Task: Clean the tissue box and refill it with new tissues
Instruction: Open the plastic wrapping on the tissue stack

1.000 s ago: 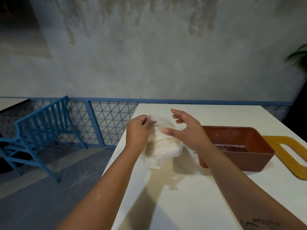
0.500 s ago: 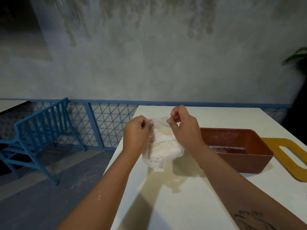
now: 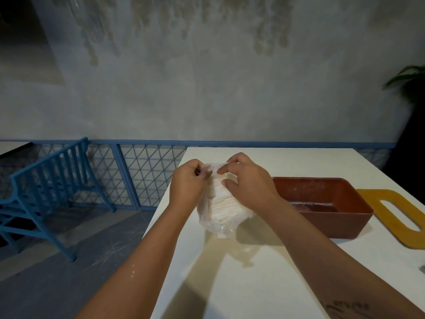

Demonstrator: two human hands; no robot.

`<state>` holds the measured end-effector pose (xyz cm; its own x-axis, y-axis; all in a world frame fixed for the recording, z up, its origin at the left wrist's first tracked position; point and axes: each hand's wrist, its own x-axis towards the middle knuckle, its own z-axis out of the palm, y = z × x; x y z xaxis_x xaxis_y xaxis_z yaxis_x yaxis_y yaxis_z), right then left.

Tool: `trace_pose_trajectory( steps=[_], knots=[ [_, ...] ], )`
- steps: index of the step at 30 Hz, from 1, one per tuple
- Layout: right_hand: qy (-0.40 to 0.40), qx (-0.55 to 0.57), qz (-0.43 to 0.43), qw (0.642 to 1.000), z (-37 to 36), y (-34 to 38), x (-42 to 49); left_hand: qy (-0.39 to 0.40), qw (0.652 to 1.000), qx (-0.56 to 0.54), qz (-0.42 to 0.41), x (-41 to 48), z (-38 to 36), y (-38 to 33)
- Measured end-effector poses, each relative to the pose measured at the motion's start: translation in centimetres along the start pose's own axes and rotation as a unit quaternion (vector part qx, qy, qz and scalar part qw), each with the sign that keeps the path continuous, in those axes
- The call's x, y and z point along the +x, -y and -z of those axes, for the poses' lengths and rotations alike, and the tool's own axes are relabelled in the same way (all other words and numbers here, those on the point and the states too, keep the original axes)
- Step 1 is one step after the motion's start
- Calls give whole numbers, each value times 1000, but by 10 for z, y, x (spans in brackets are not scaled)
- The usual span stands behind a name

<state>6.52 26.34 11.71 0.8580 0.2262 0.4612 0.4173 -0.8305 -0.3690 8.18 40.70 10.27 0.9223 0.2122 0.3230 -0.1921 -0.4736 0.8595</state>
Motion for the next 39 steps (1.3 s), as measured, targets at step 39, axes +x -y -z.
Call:
trace_pose_trajectory(
  steps=[39],
  knots=[
    [-121, -146, 210, 959, -101, -57, -49, 12, 996, 90, 3, -31, -47, 98]
  ],
)
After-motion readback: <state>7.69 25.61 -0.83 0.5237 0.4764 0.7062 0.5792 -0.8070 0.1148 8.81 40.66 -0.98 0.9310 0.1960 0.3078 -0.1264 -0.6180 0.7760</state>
